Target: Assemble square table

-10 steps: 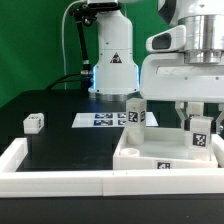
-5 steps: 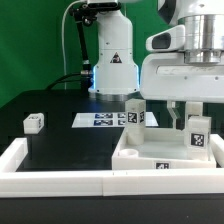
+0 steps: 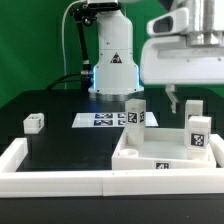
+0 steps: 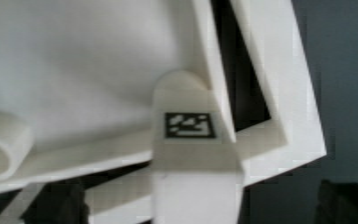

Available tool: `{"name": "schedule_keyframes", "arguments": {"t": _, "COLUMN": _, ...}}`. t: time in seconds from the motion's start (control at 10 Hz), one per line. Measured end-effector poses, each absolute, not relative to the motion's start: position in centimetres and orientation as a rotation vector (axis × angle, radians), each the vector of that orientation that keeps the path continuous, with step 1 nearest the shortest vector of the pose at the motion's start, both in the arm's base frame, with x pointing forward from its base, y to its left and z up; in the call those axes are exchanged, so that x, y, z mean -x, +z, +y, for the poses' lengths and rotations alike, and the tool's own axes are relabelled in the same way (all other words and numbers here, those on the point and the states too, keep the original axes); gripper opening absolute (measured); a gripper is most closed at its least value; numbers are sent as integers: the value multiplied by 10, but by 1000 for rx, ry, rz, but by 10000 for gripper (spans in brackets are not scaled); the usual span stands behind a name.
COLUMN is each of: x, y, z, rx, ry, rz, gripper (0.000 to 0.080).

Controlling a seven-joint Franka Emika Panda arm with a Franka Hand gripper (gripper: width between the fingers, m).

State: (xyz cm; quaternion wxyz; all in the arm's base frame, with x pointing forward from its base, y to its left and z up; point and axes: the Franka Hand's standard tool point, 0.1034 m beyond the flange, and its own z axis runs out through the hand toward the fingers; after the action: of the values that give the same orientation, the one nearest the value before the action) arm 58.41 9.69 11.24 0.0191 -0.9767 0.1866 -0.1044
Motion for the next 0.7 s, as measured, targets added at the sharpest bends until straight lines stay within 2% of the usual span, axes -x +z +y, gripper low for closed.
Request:
{"name": "schedule_keyframes", "arguments": {"t": 0.2, "x": -578, "y": 134, "z": 62, "rx": 3051, "ry": -366, "rz": 398, "gripper": 648}}
{"name": "schedule_keyframes", "arguments": {"t": 0.5, "x": -557, "y": 114, "z": 11, "rx": 3087, "ry": -382, "rz": 402, "gripper": 648}}
{"name": "schedule_keyframes", "arguments": {"t": 0.7, "x": -559, "y": 115, "z": 13, "rx": 3086, "ry": -383, "rz": 397, "gripper": 648}}
